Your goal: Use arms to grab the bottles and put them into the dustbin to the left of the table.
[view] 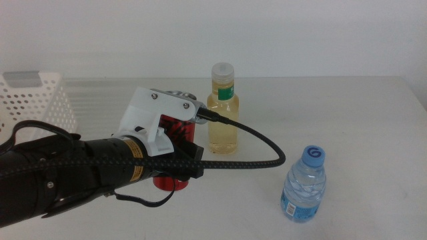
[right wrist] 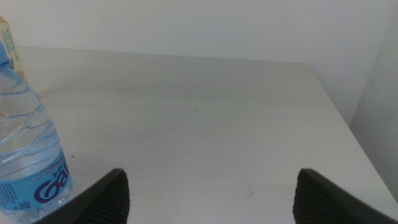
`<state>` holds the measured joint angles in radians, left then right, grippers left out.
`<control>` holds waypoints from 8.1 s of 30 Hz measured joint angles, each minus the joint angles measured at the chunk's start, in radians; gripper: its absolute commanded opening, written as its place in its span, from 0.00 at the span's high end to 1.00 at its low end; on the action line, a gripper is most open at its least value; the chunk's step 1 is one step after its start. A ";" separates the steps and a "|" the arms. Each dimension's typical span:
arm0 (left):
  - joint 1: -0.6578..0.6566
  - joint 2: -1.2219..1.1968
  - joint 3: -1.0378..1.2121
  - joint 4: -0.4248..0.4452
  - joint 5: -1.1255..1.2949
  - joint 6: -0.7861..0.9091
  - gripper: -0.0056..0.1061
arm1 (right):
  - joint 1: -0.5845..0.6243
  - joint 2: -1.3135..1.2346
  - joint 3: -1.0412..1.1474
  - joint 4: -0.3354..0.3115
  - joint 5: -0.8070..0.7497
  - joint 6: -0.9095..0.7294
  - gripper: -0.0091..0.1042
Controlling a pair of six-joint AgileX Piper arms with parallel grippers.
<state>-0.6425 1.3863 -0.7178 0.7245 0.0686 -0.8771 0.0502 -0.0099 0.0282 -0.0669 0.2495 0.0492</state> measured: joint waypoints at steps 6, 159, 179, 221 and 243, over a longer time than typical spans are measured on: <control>0.000 0.000 -0.017 -0.138 0.085 0.084 0.88 | 0.000 0.000 0.000 0.000 0.000 0.000 0.27; 0.080 -0.200 0.346 -0.578 -0.466 0.624 0.14 | 0.000 0.000 0.000 0.000 0.001 0.000 0.27; -0.066 0.115 0.142 -0.884 -0.532 0.811 0.15 | 0.000 0.000 0.000 0.000 0.001 0.000 0.27; -0.059 0.661 -0.348 -1.304 -0.773 1.199 0.15 | 0.000 0.000 0.000 0.000 0.001 0.000 0.27; -0.057 0.737 -0.361 -1.251 -0.920 1.138 0.90 | 0.000 0.000 0.000 0.000 0.001 0.000 0.27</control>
<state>-0.6992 2.1230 -1.0784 -0.5261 -0.8509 0.2610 0.0502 -0.0099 0.0282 -0.0669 0.2507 0.0492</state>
